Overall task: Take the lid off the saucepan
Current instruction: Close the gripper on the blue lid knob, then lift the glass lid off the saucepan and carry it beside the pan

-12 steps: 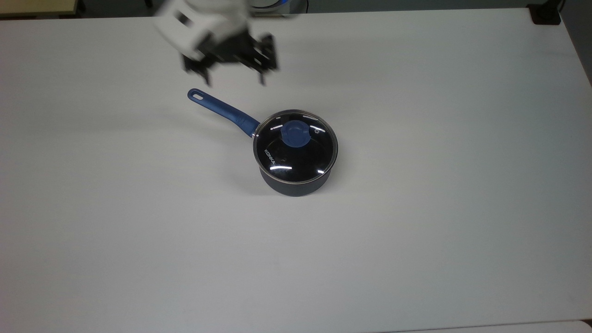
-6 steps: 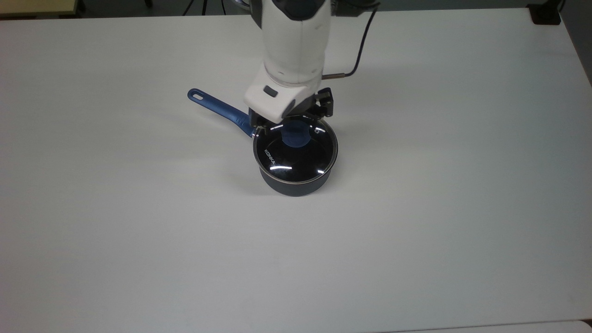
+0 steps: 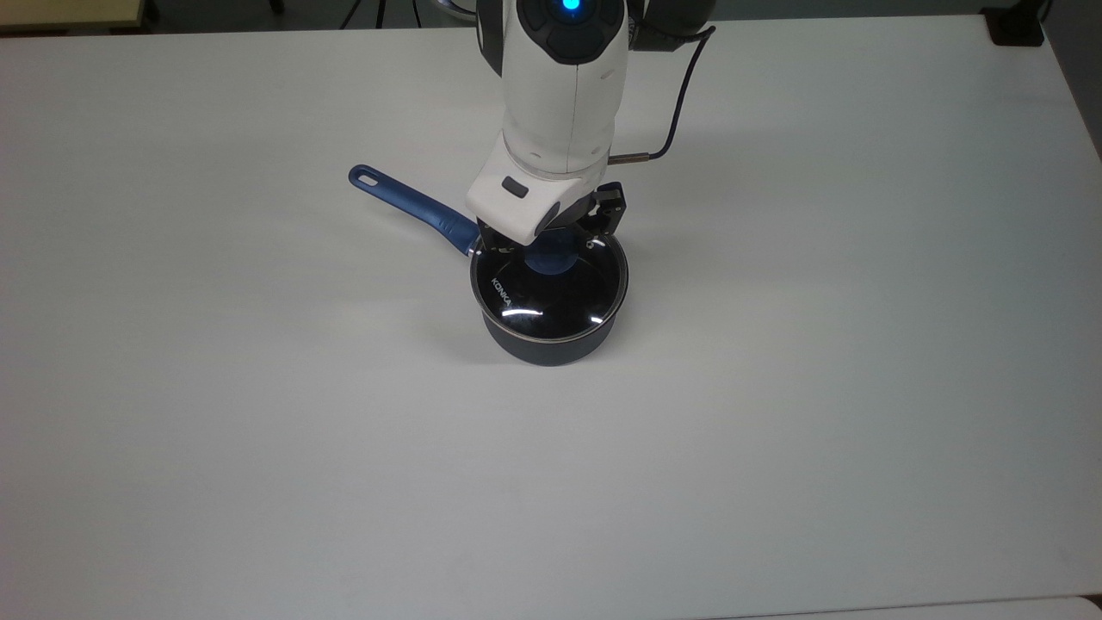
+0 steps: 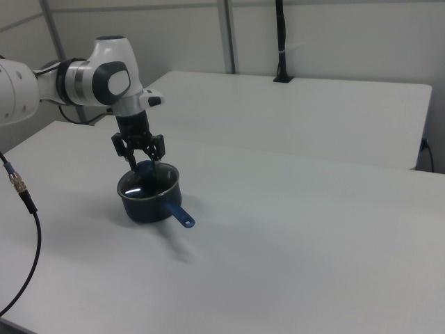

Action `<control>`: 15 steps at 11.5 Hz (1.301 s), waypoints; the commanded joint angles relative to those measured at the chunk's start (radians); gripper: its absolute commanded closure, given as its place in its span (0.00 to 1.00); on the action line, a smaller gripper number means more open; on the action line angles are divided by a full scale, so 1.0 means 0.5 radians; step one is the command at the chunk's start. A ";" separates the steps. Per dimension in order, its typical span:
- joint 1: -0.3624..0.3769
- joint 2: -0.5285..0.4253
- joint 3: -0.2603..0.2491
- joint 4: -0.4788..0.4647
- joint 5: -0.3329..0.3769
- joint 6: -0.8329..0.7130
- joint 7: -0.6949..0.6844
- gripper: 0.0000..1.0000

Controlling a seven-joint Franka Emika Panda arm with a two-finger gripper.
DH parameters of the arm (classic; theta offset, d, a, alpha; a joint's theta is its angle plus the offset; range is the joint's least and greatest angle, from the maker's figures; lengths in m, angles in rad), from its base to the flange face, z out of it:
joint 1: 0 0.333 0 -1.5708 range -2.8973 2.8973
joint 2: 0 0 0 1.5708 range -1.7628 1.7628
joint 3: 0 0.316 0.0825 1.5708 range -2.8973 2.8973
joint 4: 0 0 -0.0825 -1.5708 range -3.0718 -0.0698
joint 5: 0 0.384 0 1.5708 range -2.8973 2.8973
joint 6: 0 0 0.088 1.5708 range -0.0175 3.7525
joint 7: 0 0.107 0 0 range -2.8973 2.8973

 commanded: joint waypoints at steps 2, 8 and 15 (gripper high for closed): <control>0.028 -0.020 -0.031 0.008 -0.026 0.017 0.011 0.43; -0.088 -0.161 -0.200 0.082 -0.008 -0.155 -0.197 0.44; -0.819 -0.039 -0.191 -0.083 0.112 0.059 -0.645 0.43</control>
